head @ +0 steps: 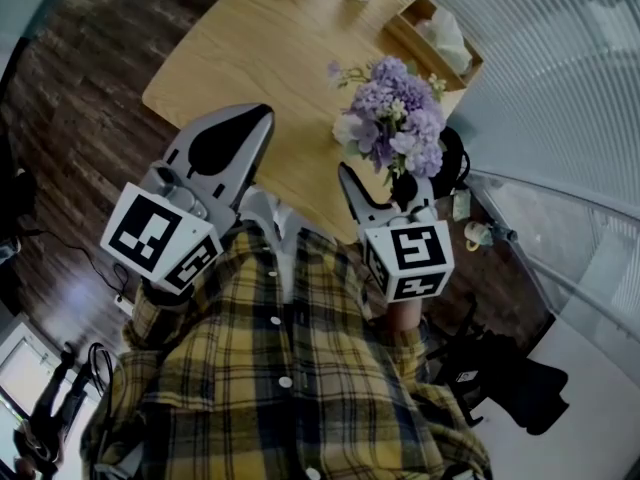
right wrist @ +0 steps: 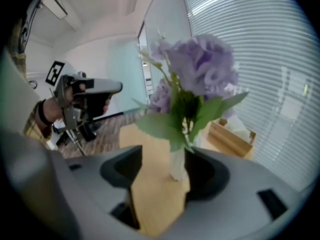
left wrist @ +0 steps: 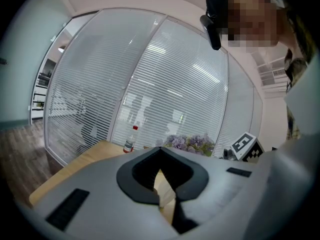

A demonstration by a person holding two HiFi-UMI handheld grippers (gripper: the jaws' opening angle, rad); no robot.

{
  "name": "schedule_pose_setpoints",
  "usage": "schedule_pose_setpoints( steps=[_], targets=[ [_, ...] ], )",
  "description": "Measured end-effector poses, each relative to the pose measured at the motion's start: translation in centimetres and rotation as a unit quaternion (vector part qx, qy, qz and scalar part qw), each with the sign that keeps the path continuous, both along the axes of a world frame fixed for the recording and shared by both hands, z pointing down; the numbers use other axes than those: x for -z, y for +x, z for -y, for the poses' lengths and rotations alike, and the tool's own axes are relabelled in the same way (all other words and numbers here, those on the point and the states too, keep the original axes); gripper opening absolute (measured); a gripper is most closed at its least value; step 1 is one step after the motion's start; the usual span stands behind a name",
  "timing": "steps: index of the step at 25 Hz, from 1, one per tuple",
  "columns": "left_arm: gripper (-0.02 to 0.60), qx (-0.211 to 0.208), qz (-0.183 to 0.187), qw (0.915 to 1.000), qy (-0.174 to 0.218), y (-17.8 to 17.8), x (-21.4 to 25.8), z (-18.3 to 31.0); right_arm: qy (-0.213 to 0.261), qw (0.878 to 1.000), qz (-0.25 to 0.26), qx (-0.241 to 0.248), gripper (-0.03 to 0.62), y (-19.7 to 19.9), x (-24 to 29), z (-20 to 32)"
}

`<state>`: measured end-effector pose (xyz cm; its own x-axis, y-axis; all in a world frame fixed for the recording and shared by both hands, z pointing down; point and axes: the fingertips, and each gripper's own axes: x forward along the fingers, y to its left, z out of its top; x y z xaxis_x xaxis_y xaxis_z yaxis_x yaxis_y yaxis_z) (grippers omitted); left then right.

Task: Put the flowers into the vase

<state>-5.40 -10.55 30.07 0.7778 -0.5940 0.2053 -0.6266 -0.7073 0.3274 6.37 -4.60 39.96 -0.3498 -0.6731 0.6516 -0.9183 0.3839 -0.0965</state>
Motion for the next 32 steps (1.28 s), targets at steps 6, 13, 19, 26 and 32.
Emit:
schedule_pose_setpoints(
  steps=[6, 13, 19, 26, 32],
  targets=[
    [0.008, -0.007, -0.001, 1.0, 0.002, 0.3, 0.1, -0.2, -0.015, 1.0, 0.008, -0.014, 0.265, 0.5, -0.9, -0.7],
    [0.008, -0.024, -0.003, 0.9997, 0.007, 1.4, 0.6, -0.3, -0.012, 0.999, 0.015, -0.04, 0.265, 1.6, -0.7, -1.4],
    [0.008, -0.05, -0.008, 0.9985, 0.017, 3.3, 1.3, -0.2, 0.005, 0.997, 0.016, -0.076, 0.264, 4.0, 0.5, -2.0],
    [0.008, -0.082, -0.021, 0.9957, 0.037, 5.9, 2.9, -0.3, 0.059, 0.994, -0.013, -0.088, 0.264, 6.2, 3.5, -2.5],
    [0.009, -0.099, -0.031, 0.9932, 0.053, 7.3, 4.6, -0.2, 0.111, 0.988, -0.019, -0.102, 0.247, 7.5, 7.1, -2.2]
  ],
)
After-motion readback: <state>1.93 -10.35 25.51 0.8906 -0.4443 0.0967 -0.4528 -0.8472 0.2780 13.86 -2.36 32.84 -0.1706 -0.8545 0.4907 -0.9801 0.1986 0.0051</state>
